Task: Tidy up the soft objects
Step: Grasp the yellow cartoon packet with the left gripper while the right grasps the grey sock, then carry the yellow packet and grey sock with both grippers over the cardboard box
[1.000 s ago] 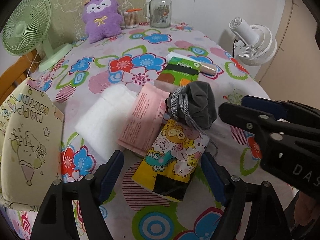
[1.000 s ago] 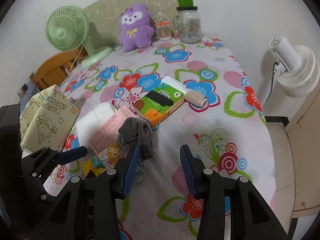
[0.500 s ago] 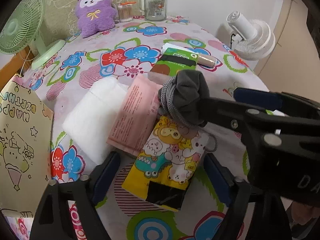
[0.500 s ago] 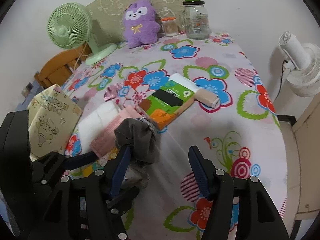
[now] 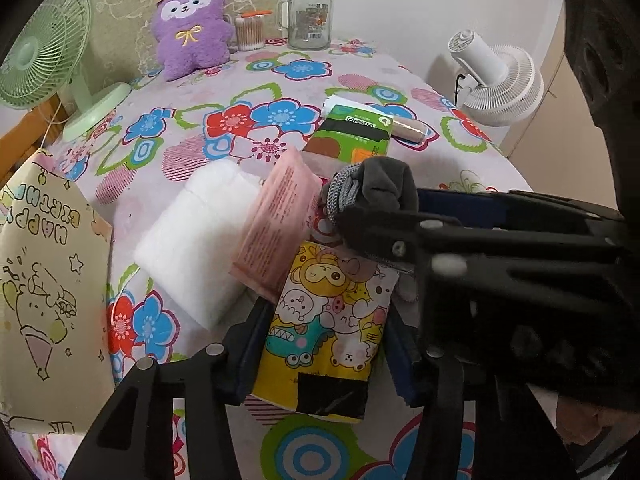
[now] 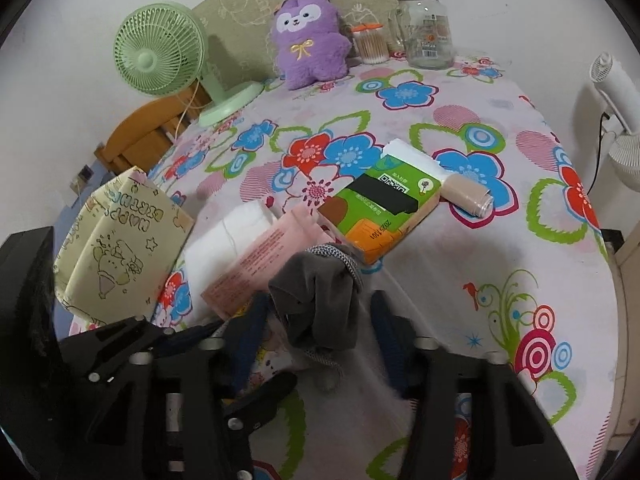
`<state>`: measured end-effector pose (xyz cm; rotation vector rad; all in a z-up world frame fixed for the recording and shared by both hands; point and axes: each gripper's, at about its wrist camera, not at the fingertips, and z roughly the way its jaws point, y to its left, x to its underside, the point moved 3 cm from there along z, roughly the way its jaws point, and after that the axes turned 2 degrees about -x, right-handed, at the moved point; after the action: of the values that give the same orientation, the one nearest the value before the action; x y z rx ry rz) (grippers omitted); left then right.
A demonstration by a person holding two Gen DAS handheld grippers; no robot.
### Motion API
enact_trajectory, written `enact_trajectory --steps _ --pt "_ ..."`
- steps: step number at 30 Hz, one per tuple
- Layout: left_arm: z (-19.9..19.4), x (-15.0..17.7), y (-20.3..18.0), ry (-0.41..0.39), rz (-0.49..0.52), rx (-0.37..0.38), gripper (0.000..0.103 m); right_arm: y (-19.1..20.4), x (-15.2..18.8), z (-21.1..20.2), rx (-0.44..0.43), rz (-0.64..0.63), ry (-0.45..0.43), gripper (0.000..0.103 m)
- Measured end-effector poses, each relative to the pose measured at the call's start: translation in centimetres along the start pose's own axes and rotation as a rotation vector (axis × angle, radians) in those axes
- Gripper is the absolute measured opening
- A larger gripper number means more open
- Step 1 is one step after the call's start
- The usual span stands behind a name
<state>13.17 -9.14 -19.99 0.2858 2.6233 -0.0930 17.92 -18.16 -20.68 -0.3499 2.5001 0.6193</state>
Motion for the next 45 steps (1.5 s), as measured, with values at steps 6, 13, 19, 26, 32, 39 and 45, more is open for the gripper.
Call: enact_trajectory --steps 6,13,19,26,32,39,45 --pt "-0.9 0.0 0.3 -0.018 -0.004 -0.006 0.055 0.4 -0.1 -0.6 0.045 -0.03 -0.022 0.034" --pt "-2.5 -0.1 1.0 -0.051 -0.018 -0.018 0.054 0.8 -0.4 -2.4 0.074 -0.035 -0.064 0.033" --pt "-4.0 -0.1 1.5 -0.082 -0.03 -0.026 0.054 1.5 -0.7 -3.9 0.083 -0.04 -0.098 0.033" --pt "-6.2 -0.2 2.2 -0.129 -0.043 -0.028 0.054 2.7 -1.0 -5.4 0.082 -0.056 -0.132 0.033" --pt "-8.0 -0.5 3.2 -0.169 -0.065 -0.036 0.054 4.3 -1.8 -7.0 0.076 -0.077 -0.174 0.033" --pt "-10.1 -0.7 5.4 -0.22 -0.104 -0.049 0.054 6.3 -2.8 -7.9 0.066 -0.107 -0.204 0.033" --pt "-12.0 -0.8 7.9 -0.267 -0.145 -0.063 0.054 9.1 -3.8 -8.2 0.05 -0.161 -0.231 0.032"
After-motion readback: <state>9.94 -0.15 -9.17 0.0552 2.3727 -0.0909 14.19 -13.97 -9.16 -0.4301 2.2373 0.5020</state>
